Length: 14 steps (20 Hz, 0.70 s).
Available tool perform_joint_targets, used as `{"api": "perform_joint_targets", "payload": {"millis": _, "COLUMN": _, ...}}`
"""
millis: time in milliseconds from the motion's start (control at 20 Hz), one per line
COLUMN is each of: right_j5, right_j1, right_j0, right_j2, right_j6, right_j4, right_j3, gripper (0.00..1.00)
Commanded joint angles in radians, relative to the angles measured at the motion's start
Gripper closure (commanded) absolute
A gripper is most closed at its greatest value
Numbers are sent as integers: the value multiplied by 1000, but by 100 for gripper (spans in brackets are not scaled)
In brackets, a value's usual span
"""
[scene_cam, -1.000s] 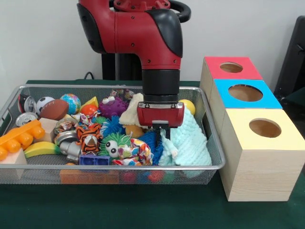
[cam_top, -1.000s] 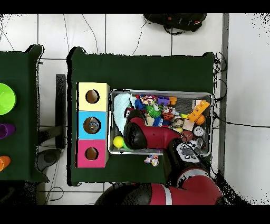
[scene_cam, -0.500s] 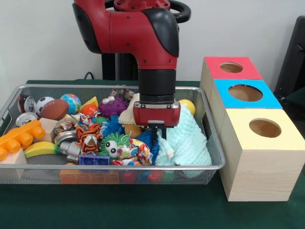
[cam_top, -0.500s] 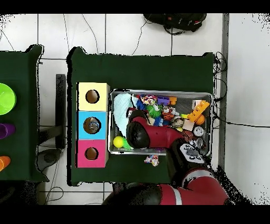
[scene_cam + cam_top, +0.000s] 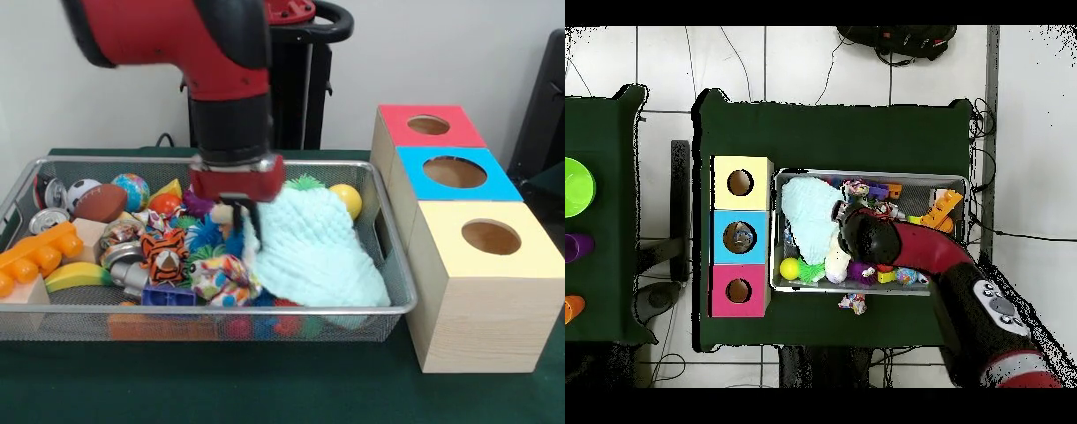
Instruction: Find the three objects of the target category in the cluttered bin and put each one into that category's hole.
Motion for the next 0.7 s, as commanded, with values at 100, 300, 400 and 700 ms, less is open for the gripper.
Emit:
{"api": "perform_joint_targets", "payload": {"millis": 100, "right_j5": 487, "right_j1": -70, "right_j0": -126, "right_j2": 193, "right_j6": -288, "right_j4": 22, "right_j3": -167, "gripper": 100}}
{"api": "perform_joint_targets", "payload": {"millis": 300, "right_j5": 541, "right_j1": -18, "right_j0": -144, "right_j2": 235, "right_j6": -292, "right_j4": -3, "right_j3": -244, "gripper": 100}}
{"api": "perform_joint_targets", "payload": {"millis": 400, "right_j5": 556, "right_j1": -6, "right_j0": -157, "right_j2": 254, "right_j6": -294, "right_j4": -11, "right_j3": -255, "gripper": 100}}
{"api": "perform_joint_targets", "payload": {"millis": 700, "right_j5": 542, "right_j1": 8, "right_j0": -181, "right_j2": 282, "right_j6": -273, "right_j4": -35, "right_j3": -244, "gripper": 100}}
